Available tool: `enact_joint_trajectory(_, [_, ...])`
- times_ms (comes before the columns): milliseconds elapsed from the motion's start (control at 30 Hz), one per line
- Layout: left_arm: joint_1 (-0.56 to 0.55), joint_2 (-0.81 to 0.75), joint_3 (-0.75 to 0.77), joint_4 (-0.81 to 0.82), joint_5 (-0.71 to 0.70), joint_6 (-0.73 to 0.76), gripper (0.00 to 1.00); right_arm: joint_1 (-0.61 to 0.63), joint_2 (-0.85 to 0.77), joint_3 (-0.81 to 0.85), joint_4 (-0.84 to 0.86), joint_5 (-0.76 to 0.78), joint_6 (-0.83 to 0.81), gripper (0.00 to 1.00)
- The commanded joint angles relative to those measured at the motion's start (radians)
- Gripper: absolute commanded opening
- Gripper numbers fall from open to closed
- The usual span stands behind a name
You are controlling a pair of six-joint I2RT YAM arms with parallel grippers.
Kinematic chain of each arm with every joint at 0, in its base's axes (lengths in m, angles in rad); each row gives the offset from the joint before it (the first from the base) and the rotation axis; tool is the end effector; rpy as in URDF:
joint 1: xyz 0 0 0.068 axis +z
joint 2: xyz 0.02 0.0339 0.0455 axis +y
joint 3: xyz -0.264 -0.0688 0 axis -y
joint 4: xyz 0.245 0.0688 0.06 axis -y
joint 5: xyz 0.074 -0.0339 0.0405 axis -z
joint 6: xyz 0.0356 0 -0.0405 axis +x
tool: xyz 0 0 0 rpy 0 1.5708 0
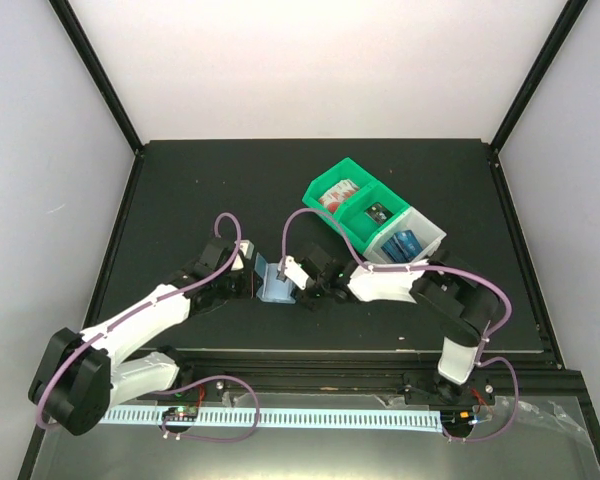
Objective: Put the credit cards into the card holder
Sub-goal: Close the card holder at the center of the board.
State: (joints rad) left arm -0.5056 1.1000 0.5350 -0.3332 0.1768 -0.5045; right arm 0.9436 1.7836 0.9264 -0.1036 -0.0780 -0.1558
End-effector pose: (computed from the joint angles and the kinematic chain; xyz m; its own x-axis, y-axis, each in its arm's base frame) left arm 0.1783 -0.1058 0.1830 -0.8759 -0.0590 -0.4789 0.1705 0.8906 -0.4216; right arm 0.1998 0.2803 0.1359 -0.3459 -0.7408 -0.5758 -0.8980 0.4393 -0.0258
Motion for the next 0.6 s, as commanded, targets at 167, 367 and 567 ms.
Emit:
enact_joint_trajectory(167, [-0.003, 0.02, 0.067, -0.09, 0.002, 0.03, 0.12, -0.006, 0.072, 0.011, 0.114, 0.247, -0.001, 0.39])
enact_joint_trajectory(367, [-0.005, 0.045, 0.089, -0.113, -0.004, 0.039, 0.03, -0.008, 0.07, 0.01, 0.203, 0.371, 0.06, 0.4])
enact_joint_trajectory(567, [-0.005, 0.059, 0.097, -0.125, -0.003, 0.049, 0.02, -0.008, 0.092, 0.025, 0.26, 0.374, 0.113, 0.41])
